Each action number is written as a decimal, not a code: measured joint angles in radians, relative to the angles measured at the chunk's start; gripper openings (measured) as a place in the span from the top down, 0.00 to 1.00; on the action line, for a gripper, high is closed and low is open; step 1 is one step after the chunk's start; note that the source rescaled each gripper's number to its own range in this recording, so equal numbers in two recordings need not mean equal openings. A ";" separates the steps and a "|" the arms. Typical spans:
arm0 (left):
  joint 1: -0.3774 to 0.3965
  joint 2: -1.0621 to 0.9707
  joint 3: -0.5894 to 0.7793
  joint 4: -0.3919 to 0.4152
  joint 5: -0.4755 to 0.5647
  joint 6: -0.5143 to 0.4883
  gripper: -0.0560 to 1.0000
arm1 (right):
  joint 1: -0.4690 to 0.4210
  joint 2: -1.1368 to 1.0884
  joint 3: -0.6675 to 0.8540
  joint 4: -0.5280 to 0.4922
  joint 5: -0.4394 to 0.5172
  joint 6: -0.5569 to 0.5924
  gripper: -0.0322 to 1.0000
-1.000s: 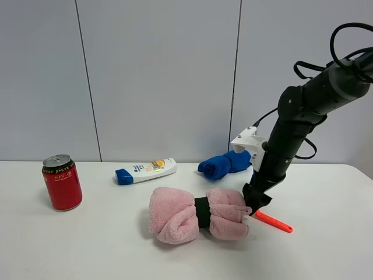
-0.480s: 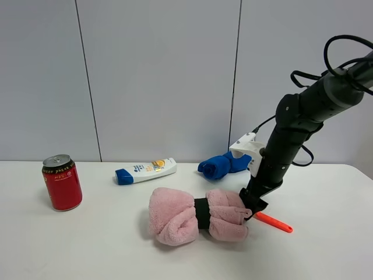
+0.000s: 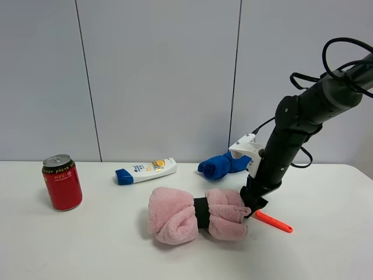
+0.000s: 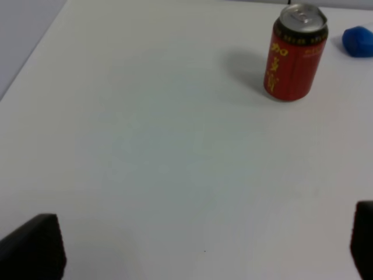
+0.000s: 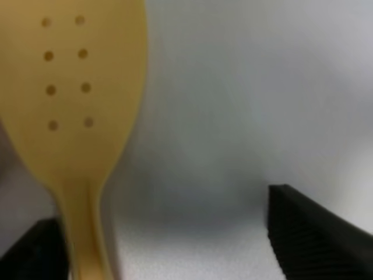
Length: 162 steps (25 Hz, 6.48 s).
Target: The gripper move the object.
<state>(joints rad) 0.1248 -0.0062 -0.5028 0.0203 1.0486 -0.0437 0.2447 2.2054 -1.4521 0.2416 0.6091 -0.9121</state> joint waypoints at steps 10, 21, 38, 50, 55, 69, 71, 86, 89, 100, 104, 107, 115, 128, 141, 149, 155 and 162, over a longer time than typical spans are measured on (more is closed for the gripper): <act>0.000 0.000 0.000 0.000 0.000 0.000 0.00 | 0.000 0.000 0.000 -0.004 0.015 0.000 0.80; 0.000 0.000 0.000 0.000 0.000 0.000 0.00 | 0.000 -0.002 0.000 -0.003 0.053 0.087 0.97; 0.000 0.000 0.000 0.000 0.000 0.000 0.00 | 0.001 -0.310 0.000 0.055 0.277 0.182 0.97; 0.000 0.000 0.000 0.000 0.000 0.000 0.00 | 0.257 -0.437 0.000 0.063 0.298 0.073 0.97; 0.000 0.000 0.000 0.000 0.000 0.000 0.00 | 0.418 -0.435 0.000 0.064 0.138 0.113 0.97; 0.000 0.000 0.000 0.000 0.000 0.000 0.00 | 0.574 -0.222 -0.198 0.067 0.055 0.360 0.97; 0.000 0.000 0.000 0.000 0.000 0.000 0.00 | 0.580 -0.176 -0.238 0.067 0.079 0.368 0.97; 0.000 0.000 0.000 0.000 0.000 0.000 0.00 | 0.591 0.114 -0.459 0.060 0.129 0.398 0.97; 0.000 0.000 0.000 0.000 0.000 0.000 0.00 | 0.591 0.142 -0.476 0.059 0.117 0.400 0.97; 0.000 0.000 0.000 0.000 0.000 0.000 0.00 | 0.592 0.206 -0.477 0.071 0.082 0.373 0.97; 0.000 0.000 0.000 0.000 0.000 0.000 0.00 | 0.605 0.227 -0.477 0.071 0.063 0.333 0.97; 0.000 0.000 0.000 0.000 0.000 0.000 0.00 | 0.624 0.232 -0.477 0.071 0.042 0.308 0.97; 0.000 0.000 0.000 0.000 0.000 0.000 0.00 | 0.639 0.235 -0.477 0.071 -0.030 0.289 0.97; 0.000 0.000 0.000 0.000 0.000 0.000 0.00 | 0.639 0.281 -0.480 0.066 -0.051 0.288 0.94; 0.000 0.000 0.000 0.000 0.000 0.000 0.00 | 0.639 0.281 -0.480 0.097 -0.099 0.296 0.14; 0.000 0.000 0.000 0.000 0.000 0.000 0.00 | 0.639 0.272 -0.480 0.123 -0.048 0.296 0.13; 0.000 0.000 0.000 0.000 0.000 0.000 0.00 | 0.639 0.166 -0.480 0.123 -0.031 0.326 0.08; 0.000 0.000 0.000 0.000 0.000 0.000 0.00 | 0.639 -0.062 -0.480 0.122 0.061 0.426 0.00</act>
<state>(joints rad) 0.1248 -0.0062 -0.5028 0.0203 1.0486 -0.0437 0.8837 2.1438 -1.9319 0.3638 0.6700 -0.4860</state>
